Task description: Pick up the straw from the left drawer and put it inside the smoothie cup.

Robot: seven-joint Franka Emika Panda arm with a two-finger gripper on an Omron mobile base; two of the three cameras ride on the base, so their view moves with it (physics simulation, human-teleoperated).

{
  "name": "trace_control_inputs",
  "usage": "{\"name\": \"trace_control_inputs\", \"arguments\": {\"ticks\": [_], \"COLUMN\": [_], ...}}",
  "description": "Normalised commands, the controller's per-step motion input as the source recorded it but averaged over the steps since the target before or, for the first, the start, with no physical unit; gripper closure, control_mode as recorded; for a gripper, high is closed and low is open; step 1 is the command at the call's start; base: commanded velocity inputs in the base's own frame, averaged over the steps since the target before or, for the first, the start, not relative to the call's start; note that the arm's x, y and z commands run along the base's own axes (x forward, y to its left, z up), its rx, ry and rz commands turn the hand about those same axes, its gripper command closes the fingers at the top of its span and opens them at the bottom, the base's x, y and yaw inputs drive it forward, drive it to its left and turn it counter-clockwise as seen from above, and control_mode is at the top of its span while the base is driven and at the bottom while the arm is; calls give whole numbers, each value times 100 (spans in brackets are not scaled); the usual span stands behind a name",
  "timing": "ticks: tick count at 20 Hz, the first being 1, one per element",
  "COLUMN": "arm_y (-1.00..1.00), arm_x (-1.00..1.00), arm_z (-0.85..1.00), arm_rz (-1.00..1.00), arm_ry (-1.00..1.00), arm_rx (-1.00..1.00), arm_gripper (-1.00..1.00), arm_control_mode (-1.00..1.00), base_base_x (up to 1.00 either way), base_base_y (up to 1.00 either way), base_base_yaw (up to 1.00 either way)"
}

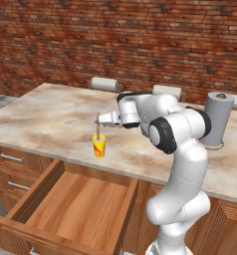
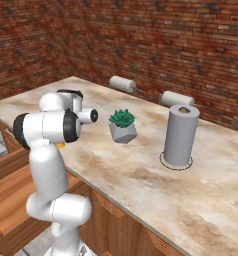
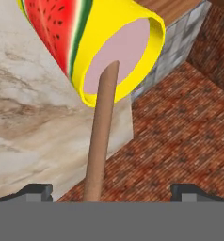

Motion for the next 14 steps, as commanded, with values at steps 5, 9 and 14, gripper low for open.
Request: {"name": "trace_control_inputs", "arguments": {"ticks": [5,9,14], "arm_y": [6,5,5], "arm_x": [18,21,20], "arm_z": [-2,-10,-14], "arm_rz": [0,0,0], "arm_ry": [0,0,0], "arm_rx": [-2,-4,-6], "arm_gripper": [-100,-100,-100], "arm_control_mode": [-100,-100,-100], "base_base_x": [0,0,0], "base_base_y": [0,0,0], "base_base_yaw": [0,0,0]}}
